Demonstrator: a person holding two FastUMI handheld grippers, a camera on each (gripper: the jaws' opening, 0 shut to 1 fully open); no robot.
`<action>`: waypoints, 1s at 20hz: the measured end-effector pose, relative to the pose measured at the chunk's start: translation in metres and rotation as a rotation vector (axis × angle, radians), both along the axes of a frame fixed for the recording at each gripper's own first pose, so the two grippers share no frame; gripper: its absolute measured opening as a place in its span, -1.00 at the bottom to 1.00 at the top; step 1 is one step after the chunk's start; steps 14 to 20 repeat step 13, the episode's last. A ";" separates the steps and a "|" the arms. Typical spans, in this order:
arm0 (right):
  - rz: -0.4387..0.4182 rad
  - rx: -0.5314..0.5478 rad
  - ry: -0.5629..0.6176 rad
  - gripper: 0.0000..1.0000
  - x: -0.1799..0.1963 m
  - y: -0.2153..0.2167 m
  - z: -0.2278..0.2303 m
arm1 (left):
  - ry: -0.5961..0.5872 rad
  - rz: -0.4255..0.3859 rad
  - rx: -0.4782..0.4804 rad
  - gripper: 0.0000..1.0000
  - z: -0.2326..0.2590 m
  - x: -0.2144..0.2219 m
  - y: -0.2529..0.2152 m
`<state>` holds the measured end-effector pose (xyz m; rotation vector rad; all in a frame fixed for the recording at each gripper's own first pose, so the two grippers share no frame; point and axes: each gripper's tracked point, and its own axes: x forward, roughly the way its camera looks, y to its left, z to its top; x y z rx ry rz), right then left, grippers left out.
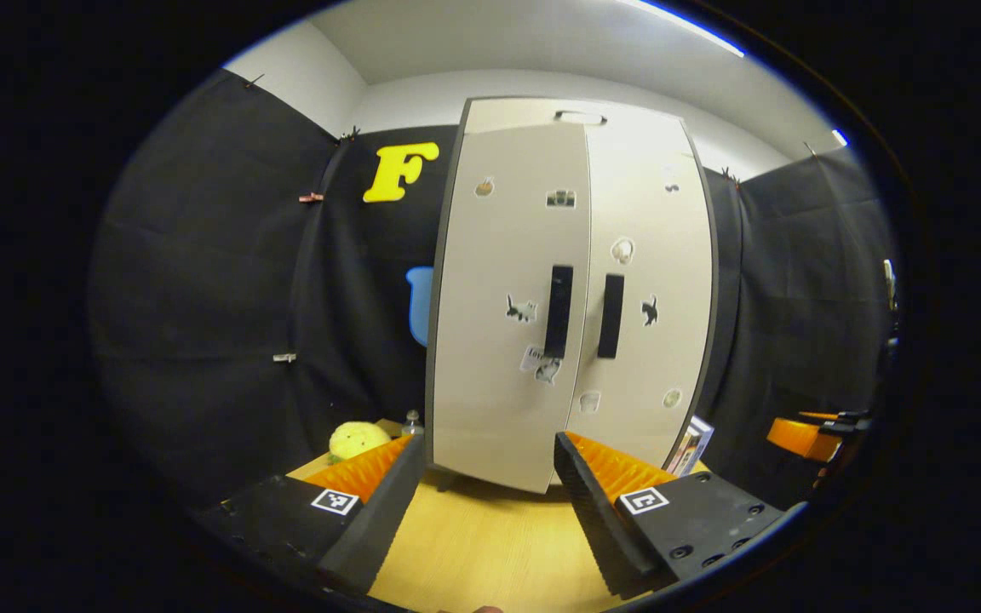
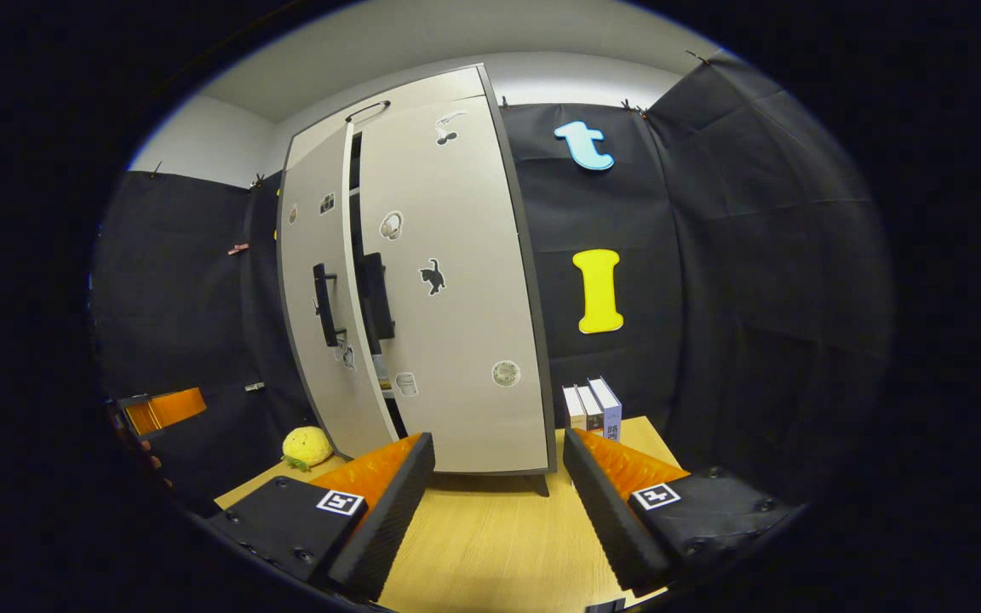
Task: Grab one shoe with the right hand and put it into the shoe cabinet, grab the other shoe with the left hand and put it into the shoe cabinet; then close the right door with the right hand and the left door with the left hand.
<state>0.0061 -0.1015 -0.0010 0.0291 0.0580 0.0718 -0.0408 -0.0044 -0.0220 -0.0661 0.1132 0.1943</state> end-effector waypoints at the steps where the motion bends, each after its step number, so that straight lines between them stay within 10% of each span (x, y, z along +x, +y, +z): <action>1: -0.008 0.003 0.006 0.97 -0.003 0.003 -0.004 | 0.005 -0.016 -0.005 0.91 -0.002 -0.002 -0.002; 20: -0.039 -0.012 0.063 0.97 -0.030 0.077 -0.030 | 0.028 -0.116 0.031 0.91 -0.022 -0.010 0.031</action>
